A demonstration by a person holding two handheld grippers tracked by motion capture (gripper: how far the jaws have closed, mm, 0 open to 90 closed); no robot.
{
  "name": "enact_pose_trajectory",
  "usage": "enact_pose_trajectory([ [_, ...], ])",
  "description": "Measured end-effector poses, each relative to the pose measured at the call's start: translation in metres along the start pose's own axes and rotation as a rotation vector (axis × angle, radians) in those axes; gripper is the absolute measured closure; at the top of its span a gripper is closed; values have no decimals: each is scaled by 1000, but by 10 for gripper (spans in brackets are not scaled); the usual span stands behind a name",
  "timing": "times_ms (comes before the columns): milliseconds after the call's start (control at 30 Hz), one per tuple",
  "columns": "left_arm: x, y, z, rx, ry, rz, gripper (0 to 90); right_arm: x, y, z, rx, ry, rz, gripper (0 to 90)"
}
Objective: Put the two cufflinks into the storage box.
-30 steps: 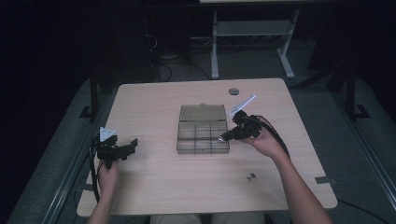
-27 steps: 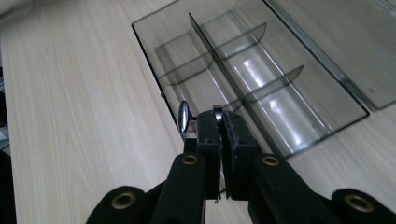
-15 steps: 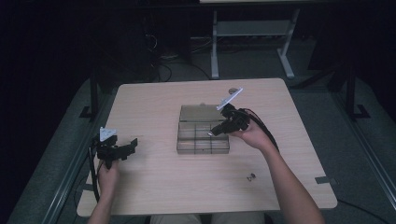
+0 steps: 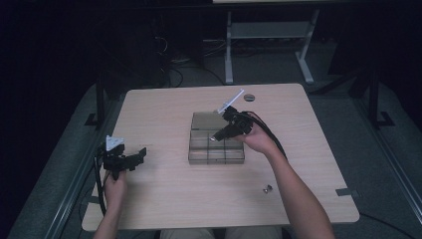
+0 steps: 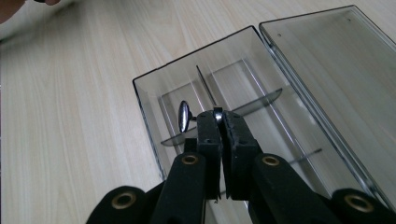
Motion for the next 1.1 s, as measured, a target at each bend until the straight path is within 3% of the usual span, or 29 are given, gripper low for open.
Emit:
enact_pose_trajectory([
  [167,0,0,0,1,1,0,128,-4,-10,0,-14,5,-6,861],
  [467,0,-1,0,1,9,-8,128,-6,-37,-4,-27,-35,24,861],
  [733,0,-1,0,2,9,-8,128,-15,-51,-5,-13,-18,60,861],
  [1100,0,-1,0,4,10,-6,128,-10,-66,-14,8,-51,99,860],
])
Point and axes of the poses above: each handheld gripper's, and its own axes: y roughly backward along the jaws, x roughly out of its underside, z roughly to its left, the point moved 5 cm from there along -y, roughly forward along the jaws, and after that the axes turned 8 degrees about -z, right-handed, at the moved point
